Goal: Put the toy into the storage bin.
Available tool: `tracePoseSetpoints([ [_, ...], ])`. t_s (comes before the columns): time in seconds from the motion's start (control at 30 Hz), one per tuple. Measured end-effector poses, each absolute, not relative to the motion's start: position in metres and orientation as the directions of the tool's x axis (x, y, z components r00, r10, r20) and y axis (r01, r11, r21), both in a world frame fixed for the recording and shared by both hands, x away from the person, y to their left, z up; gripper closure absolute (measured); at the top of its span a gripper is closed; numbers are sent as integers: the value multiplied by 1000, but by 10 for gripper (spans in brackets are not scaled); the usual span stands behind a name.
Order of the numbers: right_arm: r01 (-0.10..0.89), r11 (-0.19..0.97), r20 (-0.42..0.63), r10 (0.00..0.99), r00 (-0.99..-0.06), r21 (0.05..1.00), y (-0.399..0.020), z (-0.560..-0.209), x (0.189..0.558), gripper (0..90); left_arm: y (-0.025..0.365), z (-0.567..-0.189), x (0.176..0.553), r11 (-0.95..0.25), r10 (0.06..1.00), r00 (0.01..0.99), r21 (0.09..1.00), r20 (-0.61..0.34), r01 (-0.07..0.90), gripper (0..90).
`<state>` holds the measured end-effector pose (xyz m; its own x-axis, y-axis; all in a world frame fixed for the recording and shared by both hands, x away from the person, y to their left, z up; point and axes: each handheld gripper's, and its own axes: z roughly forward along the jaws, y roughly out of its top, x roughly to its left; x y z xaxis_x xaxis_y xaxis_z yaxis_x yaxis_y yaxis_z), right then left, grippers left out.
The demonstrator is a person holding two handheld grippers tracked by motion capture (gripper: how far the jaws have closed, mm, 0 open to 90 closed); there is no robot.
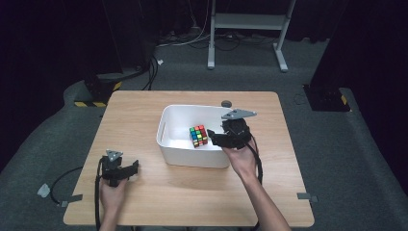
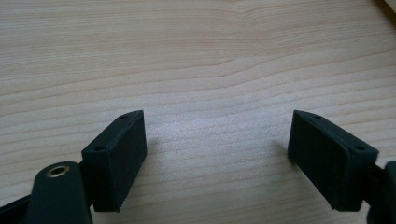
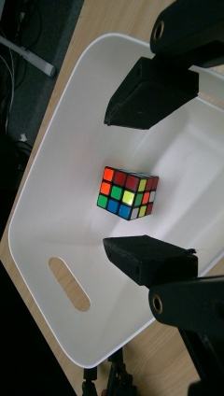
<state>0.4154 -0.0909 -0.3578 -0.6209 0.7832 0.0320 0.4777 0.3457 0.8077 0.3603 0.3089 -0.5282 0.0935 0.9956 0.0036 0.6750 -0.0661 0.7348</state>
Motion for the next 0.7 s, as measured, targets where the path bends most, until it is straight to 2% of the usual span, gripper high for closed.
tracePoseSetpoints([
  [0.7, 468, 322, 33, 796, -605, 823, -108, -356, 408, 355, 309, -528, 360, -67, 995, 97, 735, 2, 675, 196],
])
